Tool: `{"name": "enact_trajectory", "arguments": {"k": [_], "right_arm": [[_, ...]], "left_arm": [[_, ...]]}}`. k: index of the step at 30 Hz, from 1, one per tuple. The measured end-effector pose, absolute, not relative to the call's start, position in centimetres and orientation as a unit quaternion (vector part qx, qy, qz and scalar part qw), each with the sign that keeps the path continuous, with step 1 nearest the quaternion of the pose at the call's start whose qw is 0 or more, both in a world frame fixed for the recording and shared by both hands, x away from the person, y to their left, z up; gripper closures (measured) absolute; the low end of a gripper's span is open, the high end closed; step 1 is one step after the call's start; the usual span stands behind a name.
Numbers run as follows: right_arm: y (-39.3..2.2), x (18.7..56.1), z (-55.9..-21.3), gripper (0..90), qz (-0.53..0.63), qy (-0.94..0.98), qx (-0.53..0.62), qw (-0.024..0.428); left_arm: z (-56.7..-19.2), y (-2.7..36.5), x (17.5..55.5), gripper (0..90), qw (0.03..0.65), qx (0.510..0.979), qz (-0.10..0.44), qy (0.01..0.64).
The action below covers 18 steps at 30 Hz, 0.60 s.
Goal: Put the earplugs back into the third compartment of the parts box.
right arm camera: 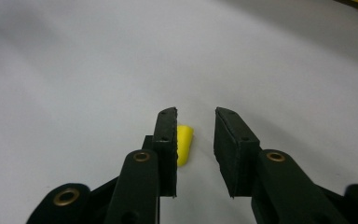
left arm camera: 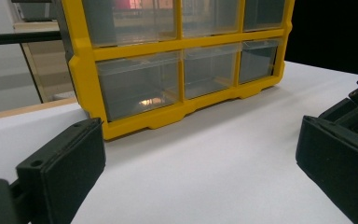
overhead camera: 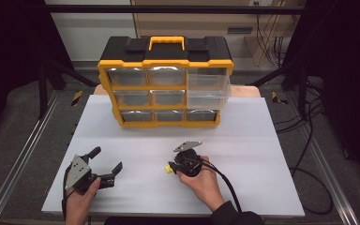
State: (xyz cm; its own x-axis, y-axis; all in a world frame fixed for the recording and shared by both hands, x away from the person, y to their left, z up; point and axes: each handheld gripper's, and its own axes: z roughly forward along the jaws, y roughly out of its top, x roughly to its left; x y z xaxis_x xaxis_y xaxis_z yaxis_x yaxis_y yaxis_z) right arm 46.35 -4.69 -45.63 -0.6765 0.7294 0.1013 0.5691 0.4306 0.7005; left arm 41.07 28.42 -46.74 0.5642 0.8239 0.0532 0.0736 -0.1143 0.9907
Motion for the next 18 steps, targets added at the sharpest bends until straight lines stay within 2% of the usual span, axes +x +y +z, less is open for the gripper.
{"name": "enact_trajectory", "arguments": {"k": [7,18], "right_arm": [[-4.2,46.4,-46.2,77.9,0.364,0.844,0.380,0.100],[-3.7,46.7,-46.8,83.3,0.359,0.847,0.380,0.101]], "left_arm": [[-46.7,28.4,41.1,1.1,0.575,0.672,0.326,0.333],[-46.7,28.4,41.1,1.1,0.575,0.672,0.326,0.333]]}}
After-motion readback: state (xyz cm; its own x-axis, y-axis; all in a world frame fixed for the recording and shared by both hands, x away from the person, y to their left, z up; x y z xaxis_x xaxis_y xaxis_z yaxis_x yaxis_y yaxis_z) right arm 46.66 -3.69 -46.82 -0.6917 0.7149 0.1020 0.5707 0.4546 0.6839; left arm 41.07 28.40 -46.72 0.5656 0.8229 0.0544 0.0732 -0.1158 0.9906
